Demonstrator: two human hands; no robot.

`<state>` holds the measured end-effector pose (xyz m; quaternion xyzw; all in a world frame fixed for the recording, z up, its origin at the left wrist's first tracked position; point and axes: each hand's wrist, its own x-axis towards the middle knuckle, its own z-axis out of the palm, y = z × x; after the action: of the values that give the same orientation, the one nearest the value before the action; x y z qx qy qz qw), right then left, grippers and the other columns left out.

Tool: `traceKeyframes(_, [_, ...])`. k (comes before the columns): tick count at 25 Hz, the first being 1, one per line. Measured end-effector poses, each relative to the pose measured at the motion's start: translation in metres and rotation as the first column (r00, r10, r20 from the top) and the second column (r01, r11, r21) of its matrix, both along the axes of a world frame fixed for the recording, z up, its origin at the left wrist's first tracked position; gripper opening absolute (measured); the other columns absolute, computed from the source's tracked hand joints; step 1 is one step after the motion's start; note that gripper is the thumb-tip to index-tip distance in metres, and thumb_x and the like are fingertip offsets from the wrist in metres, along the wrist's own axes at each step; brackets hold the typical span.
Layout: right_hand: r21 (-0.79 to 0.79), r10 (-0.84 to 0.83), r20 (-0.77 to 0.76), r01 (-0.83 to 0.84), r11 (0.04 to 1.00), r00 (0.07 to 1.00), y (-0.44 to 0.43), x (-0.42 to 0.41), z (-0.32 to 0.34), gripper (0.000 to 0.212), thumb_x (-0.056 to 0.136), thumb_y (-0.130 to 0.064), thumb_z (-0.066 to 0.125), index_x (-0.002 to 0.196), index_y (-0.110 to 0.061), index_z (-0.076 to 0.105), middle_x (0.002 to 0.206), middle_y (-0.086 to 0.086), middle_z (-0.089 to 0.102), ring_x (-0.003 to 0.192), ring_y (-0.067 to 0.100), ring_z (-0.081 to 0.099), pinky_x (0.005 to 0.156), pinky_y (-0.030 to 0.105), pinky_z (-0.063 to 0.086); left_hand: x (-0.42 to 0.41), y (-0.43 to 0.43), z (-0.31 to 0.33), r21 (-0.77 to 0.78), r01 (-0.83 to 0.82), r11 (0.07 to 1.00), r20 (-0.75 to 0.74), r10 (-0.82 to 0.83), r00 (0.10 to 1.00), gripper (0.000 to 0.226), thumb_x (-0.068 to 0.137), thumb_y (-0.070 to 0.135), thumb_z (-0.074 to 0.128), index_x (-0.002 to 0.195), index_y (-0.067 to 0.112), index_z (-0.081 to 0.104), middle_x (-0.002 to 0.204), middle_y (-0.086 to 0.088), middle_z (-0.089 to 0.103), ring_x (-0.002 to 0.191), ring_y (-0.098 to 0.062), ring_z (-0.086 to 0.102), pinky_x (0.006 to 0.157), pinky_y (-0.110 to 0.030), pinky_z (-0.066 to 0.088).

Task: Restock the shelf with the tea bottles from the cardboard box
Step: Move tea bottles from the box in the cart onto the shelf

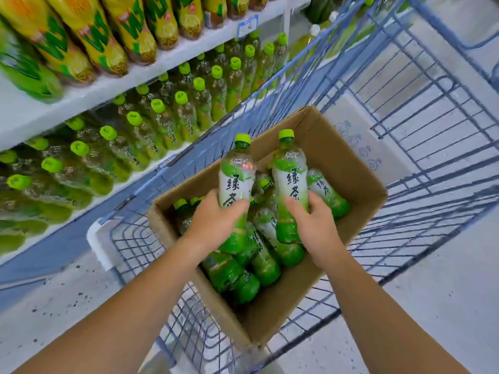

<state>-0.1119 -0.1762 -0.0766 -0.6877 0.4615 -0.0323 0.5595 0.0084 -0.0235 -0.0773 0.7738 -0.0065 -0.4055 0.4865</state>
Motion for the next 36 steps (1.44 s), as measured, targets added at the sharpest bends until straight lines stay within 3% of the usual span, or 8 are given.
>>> traceKeyframes(3, [-0.027,0.060,0.091,-0.057,0.998,0.994,0.031,0.006,0.018,0.037,0.088,-0.049,0.063,0.122,-0.034,0.063,0.111,-0.013,0.070,0.105,0.006,0.065,0.094,0.040,0.053,0.003,0.036,0.027,-0.056,-0.067,0.996,0.090,0.072,0.993,0.021,0.087,0.033,0.070,0.107,0.030,0.062,0.097,0.012,0.068,0.087,-0.006,0.064,0.056,-0.022,0.046])
traceKeyframes(7, [-0.047,0.195,0.244,-0.189,0.981,0.950,0.077,0.028,0.039,0.027,0.094,-0.035,0.063,0.121,-0.036,0.062,0.105,-0.024,0.070,0.097,-0.006,0.064,0.082,0.022,0.052,0.000,0.092,0.054,-0.137,-0.208,0.968,0.171,0.230,0.958,0.013,0.090,0.031,0.069,0.097,0.036,0.059,0.093,0.019,0.067,0.080,0.004,0.063,0.062,-0.023,0.048])
traceKeyframes(10, [-0.043,0.293,0.322,-0.295,0.954,0.900,0.121,0.051,0.050,0.025,0.094,-0.030,0.063,0.119,-0.036,0.062,0.102,-0.027,0.070,0.097,-0.007,0.065,0.080,0.015,0.050,0.004,0.143,0.068,-0.145,-0.305,0.941,0.258,0.334,0.907,0.021,0.089,0.032,0.070,0.107,0.032,0.061,0.097,0.014,0.069,0.086,-0.008,0.067,0.068,-0.030,0.053])
traceKeyframes(15, [0.012,0.418,0.412,-0.463,0.886,0.810,0.208,0.110,0.068,0.031,0.091,-0.034,0.068,0.122,-0.033,0.062,0.108,-0.014,0.073,0.099,0.007,0.070,0.081,0.032,0.056,0.032,0.241,0.090,-0.143,-0.427,0.893,0.363,0.449,0.817,0.021,0.087,0.030,0.071,0.105,0.031,0.061,0.094,0.014,0.069,0.078,0.002,0.064,0.061,-0.020,0.049])
traceKeyframes(18, [0.005,0.504,0.442,-0.564,0.826,0.742,0.262,0.150,0.075,0.035,0.091,-0.030,0.067,0.126,-0.028,0.061,0.108,-0.011,0.073,0.096,0.006,0.070,0.075,0.028,0.056,0.052,0.305,0.094,-0.134,-0.495,0.858,0.407,0.503,0.762,0.020,0.084,0.031,0.075,0.100,0.031,0.062,0.091,0.015,0.069,0.073,0.008,0.063,0.057,-0.015,0.045])
traceKeyframes(25, [0.067,0.460,0.460,-0.547,0.835,0.759,0.372,0.232,0.051,0.028,0.090,-0.028,0.070,0.117,-0.029,0.062,0.109,-0.003,0.074,0.100,0.019,0.071,0.093,0.051,0.055,0.119,0.422,0.080,-0.158,-0.516,0.842,0.410,0.532,0.741,0.029,0.083,0.033,0.077,0.109,0.028,0.064,0.097,0.014,0.071,0.085,0.000,0.067,0.064,-0.018,0.050])
traceKeyframes(33, [0.014,0.494,0.542,-0.595,0.803,0.680,0.406,0.347,0.001,0.025,0.095,-0.027,0.064,0.117,-0.035,0.058,0.116,-0.012,0.071,0.107,0.004,0.067,0.092,0.032,0.051,0.230,0.446,0.022,-0.224,-0.474,0.851,0.488,0.519,0.702,0.030,0.081,0.040,0.076,0.106,0.033,0.062,0.097,0.015,0.072,0.086,-0.001,0.067,0.074,-0.028,0.057])
traceKeyframes(36, [-0.064,0.515,0.592,-0.601,0.797,0.620,0.398,0.385,-0.012,0.031,0.096,-0.025,0.063,0.125,-0.030,0.055,0.119,-0.009,0.070,0.109,0.009,0.067,0.093,0.036,0.053,0.271,0.431,0.006,-0.286,-0.416,0.863,0.534,0.504,0.678,0.037,0.077,0.039,0.079,0.110,0.036,0.062,0.100,0.018,0.073,0.090,0.000,0.069,0.082,-0.035,0.059])
